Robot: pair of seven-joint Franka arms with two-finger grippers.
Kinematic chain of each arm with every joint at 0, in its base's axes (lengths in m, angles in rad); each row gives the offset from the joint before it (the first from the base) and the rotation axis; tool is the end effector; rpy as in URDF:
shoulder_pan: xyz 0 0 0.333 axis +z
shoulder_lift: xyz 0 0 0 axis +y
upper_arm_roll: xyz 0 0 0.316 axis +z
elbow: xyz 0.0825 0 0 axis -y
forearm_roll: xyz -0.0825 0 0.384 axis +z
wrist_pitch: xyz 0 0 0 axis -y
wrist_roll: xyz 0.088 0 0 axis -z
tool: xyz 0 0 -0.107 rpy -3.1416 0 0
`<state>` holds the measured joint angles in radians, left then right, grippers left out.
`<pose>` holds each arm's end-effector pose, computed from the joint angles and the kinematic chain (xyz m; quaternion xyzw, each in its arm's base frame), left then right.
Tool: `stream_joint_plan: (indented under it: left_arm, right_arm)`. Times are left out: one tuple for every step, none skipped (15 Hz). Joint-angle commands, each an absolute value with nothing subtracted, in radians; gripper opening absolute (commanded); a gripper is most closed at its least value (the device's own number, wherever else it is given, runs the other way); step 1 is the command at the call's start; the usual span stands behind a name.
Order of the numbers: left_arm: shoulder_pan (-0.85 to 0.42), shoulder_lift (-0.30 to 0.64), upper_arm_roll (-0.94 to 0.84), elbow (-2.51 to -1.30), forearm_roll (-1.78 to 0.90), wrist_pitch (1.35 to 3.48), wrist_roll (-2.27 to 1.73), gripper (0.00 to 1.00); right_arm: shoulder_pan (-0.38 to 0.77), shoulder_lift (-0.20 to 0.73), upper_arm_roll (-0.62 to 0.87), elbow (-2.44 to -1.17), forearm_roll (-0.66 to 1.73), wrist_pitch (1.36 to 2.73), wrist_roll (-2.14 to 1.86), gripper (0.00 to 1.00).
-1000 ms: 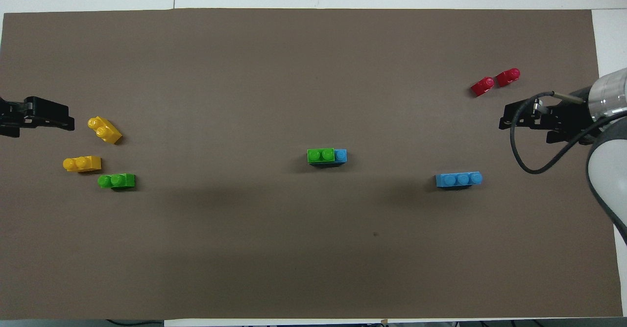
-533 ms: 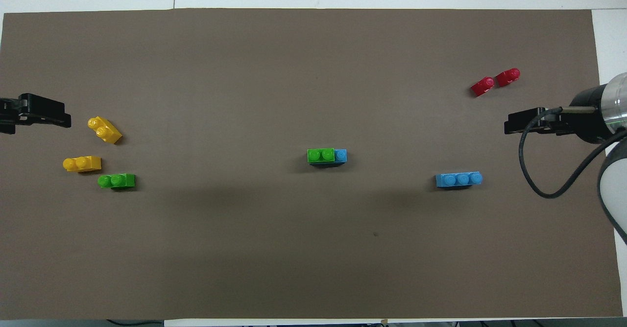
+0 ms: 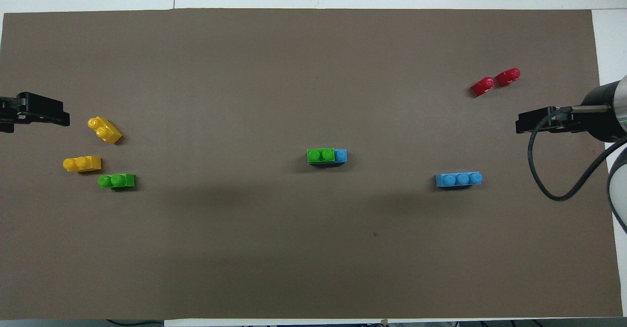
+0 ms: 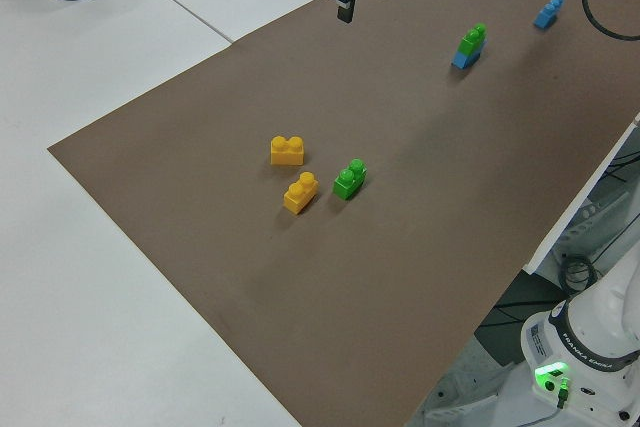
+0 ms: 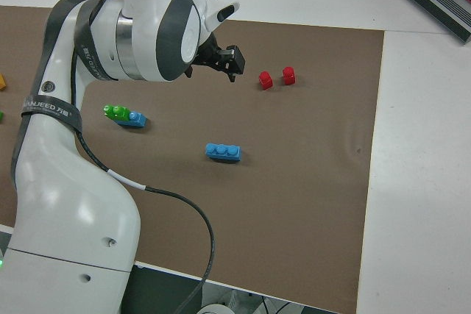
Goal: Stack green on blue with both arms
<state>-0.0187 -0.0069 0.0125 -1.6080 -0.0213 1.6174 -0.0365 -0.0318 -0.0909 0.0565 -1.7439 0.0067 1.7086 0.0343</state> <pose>0.5564 -0.0056 0.6149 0.9998 0.0156 0.0079 0.0109 0.5366 0.0151 0.6038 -0.9996 0.0052 -0.0277 0.0016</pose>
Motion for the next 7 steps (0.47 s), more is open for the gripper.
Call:
stream_joint_plan:
  left_arm:
    - [-0.020, -0.014, 0.018, -1.617, -0.021, 1.631, -0.031, 1.00]
    - [-0.021, -0.015, 0.018, -1.617, -0.021, 1.629, -0.031, 1.00]
    - [-0.021, -0.014, 0.018, -1.615, -0.021, 1.629, -0.031, 1.00]
    - [-0.020, -0.015, 0.018, -1.615, -0.021, 1.626, -0.031, 1.00]
    - [-0.021, -0.015, 0.018, -1.615, -0.021, 1.625, -0.031, 1.00]
    - [-0.021, -0.015, 0.018, -1.615, -0.021, 1.624, -0.031, 1.00]
    - [-0.021, -0.014, 0.018, -1.615, -0.021, 1.624, -0.029, 1.00]
  right_arm:
    - [-0.037, -0.086, 0.058, -1.726, -0.015, 1.689, 0.014, 1.00]
    - [-0.037, -0.086, 0.058, -1.724, -0.015, 1.687, 0.014, 1.00]
    - [-0.037, -0.086, 0.058, -1.720, -0.015, 1.683, 0.014, 1.00]
    - [-0.037, -0.086, 0.058, -1.717, -0.015, 1.666, 0.014, 1.00]
    - [-0.035, -0.086, 0.058, -1.717, -0.015, 1.657, 0.015, 1.00]
    - [-0.035, -0.087, 0.058, -1.717, -0.014, 1.649, 0.021, 1.00]
    - [-0.034, -0.087, 0.058, -1.717, -0.014, 1.646, 0.025, 1.00]
